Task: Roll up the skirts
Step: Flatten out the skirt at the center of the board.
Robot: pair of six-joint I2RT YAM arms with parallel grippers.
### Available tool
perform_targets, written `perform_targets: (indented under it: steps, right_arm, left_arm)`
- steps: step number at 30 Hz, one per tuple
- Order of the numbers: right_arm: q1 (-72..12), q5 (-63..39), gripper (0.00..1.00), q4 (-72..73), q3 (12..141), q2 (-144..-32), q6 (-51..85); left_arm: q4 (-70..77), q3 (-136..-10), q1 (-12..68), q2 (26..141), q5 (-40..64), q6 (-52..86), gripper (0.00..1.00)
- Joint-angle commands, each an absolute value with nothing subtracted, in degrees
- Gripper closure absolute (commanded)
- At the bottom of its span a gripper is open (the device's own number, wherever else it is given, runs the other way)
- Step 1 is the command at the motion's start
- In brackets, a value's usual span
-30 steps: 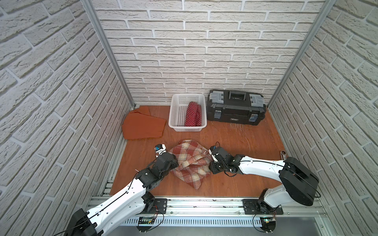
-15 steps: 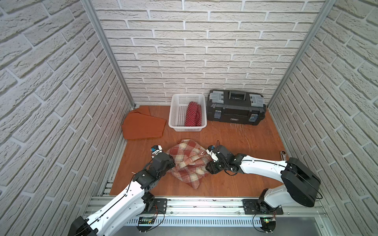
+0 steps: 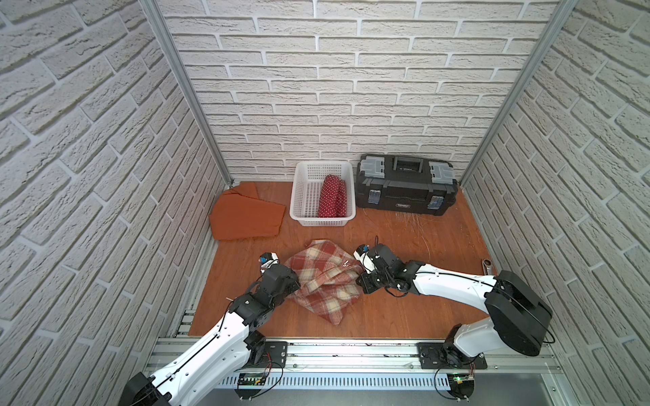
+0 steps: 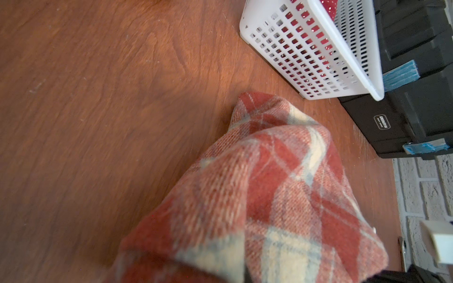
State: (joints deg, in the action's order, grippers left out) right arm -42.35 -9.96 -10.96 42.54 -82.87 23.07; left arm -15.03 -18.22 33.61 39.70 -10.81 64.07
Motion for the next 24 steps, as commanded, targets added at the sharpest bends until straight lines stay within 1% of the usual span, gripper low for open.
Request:
perform_targets:
  steps: [1, 5, 8, 12, 15, 18, 20, 23, 24]
  right_arm:
    - [-42.14, -6.19, 0.98, -15.22, 44.52, -76.81, 22.4]
    - [-42.13, 0.79, 0.98, -22.95, 46.41, -69.04, 22.62]
    - [-42.09, 9.49, 0.98, -30.62, 49.85, -63.73, 22.57]
    - [-41.16, 22.73, 0.98, -37.44, 55.41, -59.25, 21.59]
    - [-38.21, 28.0, 0.98, -39.81, 60.18, -58.95, 19.86]
    - [-33.87, 31.92, 0.98, -40.84, 65.93, -61.2, 17.68]
    - [-32.13, 34.7, 0.98, -41.22, 70.36, -62.71, 15.72]
    - [-31.29, 38.75, 0.98, -41.76, 77.44, -63.26, 12.66]
    - [-31.27, 38.26, 0.98, -42.26, 79.67, -62.97, 11.85]
  left_arm:
    - [-14.6, -18.93, 32.87, 39.2, -10.86, 63.04, 1.0]
    - [-14.53, -22.53, 32.7, 39.06, -10.12, 61.97, 1.0]
    - [-13.23, -27.78, 32.61, 41.12, -8.53, 60.0, 1.0]
    - [-8.42, -37.14, 32.39, 50.44, -5.37, 55.96, 1.0]
    - [-4.17, -45.57, 32.26, 58.36, -2.17, 53.4, 1.0]
    - [-1.02, -54.68, 31.76, 67.29, 1.29, 51.22, 1.0]
    - [0.36, -61.68, 30.93, 72.84, 5.5, 50.33, 1.0]
    - [1.52, -68.86, 30.51, 77.41, 9.05, 49.2, 1.0]
    - [1.75, -70.0, 30.41, 77.96, 9.94, 49.46, 1.0]
